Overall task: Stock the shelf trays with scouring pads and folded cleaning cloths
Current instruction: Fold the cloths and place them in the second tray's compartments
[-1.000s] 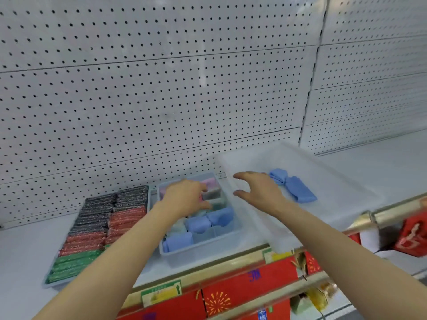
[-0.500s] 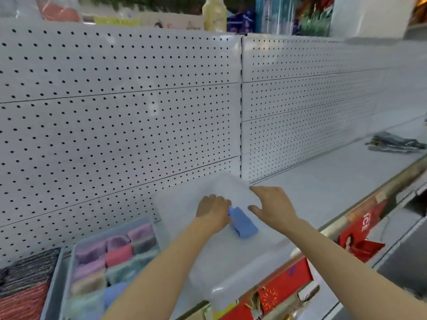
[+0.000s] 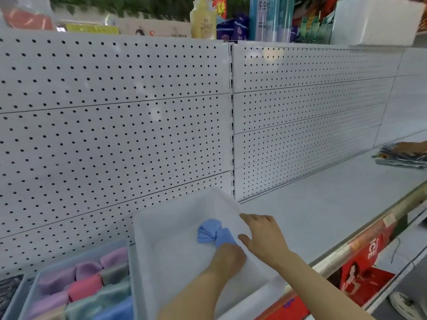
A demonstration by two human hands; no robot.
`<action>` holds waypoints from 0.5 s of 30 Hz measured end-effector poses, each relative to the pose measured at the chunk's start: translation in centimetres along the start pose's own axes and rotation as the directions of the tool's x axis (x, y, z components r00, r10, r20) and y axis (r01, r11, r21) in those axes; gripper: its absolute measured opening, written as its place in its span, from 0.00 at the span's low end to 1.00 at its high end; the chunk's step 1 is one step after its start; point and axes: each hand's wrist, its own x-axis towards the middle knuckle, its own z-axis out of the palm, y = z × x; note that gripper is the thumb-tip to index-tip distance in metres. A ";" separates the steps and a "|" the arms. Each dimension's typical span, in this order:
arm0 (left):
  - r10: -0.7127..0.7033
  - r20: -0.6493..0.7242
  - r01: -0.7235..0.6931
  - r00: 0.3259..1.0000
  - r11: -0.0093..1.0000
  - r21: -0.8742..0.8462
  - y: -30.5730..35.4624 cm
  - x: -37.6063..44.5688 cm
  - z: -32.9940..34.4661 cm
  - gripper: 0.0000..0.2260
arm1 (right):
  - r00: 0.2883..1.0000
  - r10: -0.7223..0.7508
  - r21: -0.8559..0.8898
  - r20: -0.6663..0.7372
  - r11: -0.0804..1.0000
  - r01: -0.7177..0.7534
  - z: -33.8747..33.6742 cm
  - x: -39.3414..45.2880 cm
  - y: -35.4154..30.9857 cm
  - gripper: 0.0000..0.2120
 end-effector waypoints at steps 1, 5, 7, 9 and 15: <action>0.021 -0.089 -0.021 0.996 1.000 -0.001 -0.9 -0.3 0.3 0.05 | 1.000 -0.005 -0.008 0.010 1.000 0.005 0.1 0.0 -0.2 0.27; 0.036 -0.340 -0.055 0.940 0.997 -0.045 -4.1 -2.9 -2.0 0.10 | 0.998 -0.011 0.085 0.057 0.996 0.006 0.0 -0.2 -1.4 0.29; -0.079 -0.423 -0.026 0.902 0.971 -0.237 -6.2 -5.5 -4.5 0.07 | 0.997 0.003 0.275 0.081 0.961 -0.025 -0.5 -0.3 -2.6 0.31; -0.121 -0.427 -0.068 0.896 0.913 -0.402 -8.6 -8.9 -7.0 0.06 | 0.996 0.020 0.532 0.081 0.845 -0.061 -1.1 -0.5 -4.6 0.32; -0.109 -0.503 -0.302 0.857 0.686 -0.662 -15.1 -19.9 -10.4 0.09 | 0.992 -0.020 0.948 0.125 0.297 -0.113 -3.9 -2.7 -13.3 0.12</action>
